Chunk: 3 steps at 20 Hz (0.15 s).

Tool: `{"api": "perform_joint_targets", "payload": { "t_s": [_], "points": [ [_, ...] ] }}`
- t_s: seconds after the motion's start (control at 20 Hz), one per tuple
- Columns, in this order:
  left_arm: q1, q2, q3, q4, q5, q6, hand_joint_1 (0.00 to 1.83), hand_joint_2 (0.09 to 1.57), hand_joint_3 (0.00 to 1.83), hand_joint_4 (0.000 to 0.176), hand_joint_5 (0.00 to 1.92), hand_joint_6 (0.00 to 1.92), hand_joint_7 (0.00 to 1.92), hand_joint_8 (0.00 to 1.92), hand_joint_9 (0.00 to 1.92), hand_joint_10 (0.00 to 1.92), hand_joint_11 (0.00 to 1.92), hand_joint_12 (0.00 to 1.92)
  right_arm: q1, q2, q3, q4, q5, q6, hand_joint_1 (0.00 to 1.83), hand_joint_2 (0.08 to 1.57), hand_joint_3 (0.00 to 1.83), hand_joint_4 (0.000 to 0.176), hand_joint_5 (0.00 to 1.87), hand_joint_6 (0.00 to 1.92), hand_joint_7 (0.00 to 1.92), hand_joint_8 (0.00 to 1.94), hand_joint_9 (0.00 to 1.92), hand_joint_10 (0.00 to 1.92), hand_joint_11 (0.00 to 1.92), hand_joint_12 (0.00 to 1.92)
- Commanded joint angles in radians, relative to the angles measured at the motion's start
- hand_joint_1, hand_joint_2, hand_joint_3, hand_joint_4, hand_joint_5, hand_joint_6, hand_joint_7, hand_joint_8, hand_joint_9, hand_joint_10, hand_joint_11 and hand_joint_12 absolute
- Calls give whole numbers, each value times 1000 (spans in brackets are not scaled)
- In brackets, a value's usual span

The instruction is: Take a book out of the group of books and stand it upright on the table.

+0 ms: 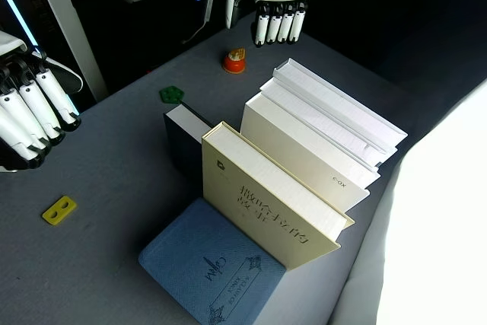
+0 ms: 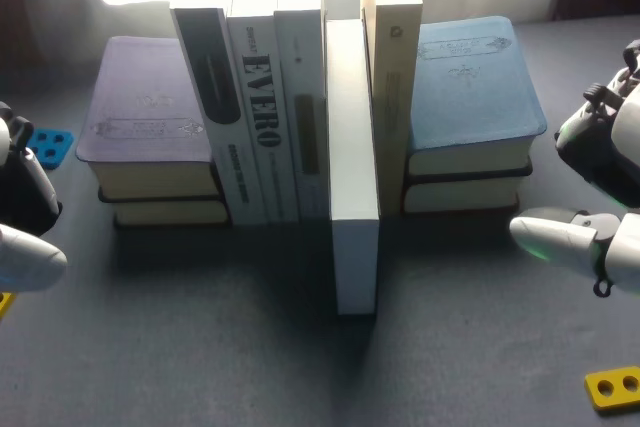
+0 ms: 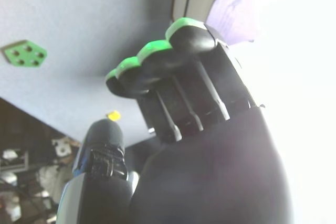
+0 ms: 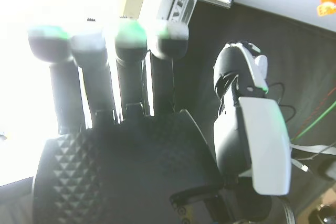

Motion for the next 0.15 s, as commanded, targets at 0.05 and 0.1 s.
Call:
{"api": "perform_joint_targets", "payload": {
  "t_s": [0.05, 0.1],
  "points": [
    [-12, 4, 8, 9, 75, -1, 81, 1384, 0, 0, 892, 1595, 977, 1826, 943, 1921, 806, 1921, 19, 7, -4, -19, 87, -13, 7, 1261, 3, 0, 1081, 1916, 1198, 1907, 1186, 1921, 1093, 1921],
    [-12, 4, 11, 9, 75, -1, 81, 1382, 0, 0, 906, 1623, 995, 1851, 967, 1921, 844, 1921, 20, 6, -4, -14, 80, -13, 19, 1258, 1, 0, 1095, 1920, 1204, 1929, 1209, 1921, 1153, 1921]
  ]
}}
